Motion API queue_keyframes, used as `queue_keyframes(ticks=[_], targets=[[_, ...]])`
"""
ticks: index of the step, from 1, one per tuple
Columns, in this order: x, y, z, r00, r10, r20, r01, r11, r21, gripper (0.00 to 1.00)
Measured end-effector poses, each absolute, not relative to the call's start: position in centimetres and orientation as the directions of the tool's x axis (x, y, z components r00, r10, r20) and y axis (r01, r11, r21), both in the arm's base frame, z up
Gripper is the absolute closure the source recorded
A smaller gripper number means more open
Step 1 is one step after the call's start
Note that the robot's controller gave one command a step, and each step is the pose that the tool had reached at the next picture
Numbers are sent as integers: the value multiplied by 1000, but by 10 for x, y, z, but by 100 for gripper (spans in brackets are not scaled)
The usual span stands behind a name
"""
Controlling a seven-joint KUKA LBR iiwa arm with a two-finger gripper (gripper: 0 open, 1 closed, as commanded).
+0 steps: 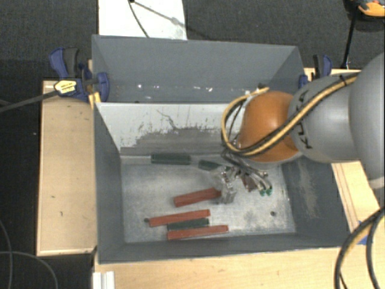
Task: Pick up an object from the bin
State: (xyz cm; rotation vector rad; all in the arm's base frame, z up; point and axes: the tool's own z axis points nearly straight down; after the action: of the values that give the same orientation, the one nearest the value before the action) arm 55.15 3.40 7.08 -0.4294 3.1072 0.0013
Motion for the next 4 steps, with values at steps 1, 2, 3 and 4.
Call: queue_keyframes(ticks=[1, 2, 3, 4], targets=[[552, 34, 71, -962, -274, -5, -274, 962, 0, 100], [551, 34, 71, -962, -274, -4, -274, 962, 0, 0], [551, 34, 71, -961, -276, -5, -276, 961, 0, 100], [551, 34, 71, -961, -278, -5, -278, 961, 0, 100]])
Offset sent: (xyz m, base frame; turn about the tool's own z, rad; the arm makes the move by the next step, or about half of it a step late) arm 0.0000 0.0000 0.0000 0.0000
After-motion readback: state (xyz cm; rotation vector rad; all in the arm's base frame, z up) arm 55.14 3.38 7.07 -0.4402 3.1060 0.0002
